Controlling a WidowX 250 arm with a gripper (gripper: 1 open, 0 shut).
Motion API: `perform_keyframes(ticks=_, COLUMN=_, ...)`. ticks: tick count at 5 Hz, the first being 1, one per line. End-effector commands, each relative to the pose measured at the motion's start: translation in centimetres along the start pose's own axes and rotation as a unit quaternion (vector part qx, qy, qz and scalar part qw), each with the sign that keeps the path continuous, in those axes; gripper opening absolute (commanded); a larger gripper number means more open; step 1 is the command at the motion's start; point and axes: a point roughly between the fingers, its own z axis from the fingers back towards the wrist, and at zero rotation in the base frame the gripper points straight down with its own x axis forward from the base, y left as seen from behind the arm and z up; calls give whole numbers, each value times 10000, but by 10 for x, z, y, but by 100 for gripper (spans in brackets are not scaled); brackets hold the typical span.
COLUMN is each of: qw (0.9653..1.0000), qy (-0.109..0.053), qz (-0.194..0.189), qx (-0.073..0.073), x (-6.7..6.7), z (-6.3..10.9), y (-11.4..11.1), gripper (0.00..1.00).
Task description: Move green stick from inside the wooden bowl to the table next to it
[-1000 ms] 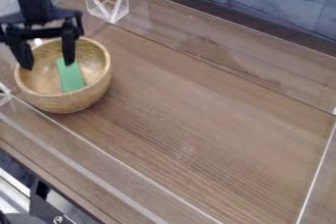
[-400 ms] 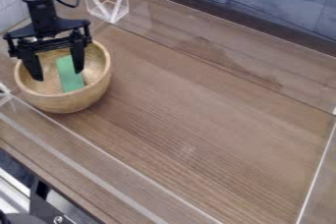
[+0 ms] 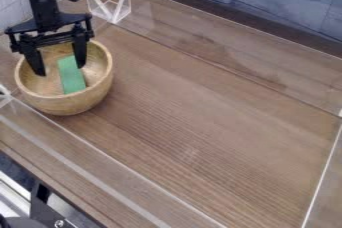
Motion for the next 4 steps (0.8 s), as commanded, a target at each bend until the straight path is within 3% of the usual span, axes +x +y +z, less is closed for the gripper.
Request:
perform_keyframes(ticks=1, qw=9998, qy=-188, qz=10, qx=-64, x=21, z=1, y=3, gripper=100)
perform_keyframes(ticks=2, qw=9999, qy=-147, qz=-32, qx=-77, x=34, z=-8, y=7, gripper=100)
perform_keyframes(ticks=4, qw=9998, qy=-52, qz=-13, qx=-208, x=36, z=-5, y=13, gripper=100)
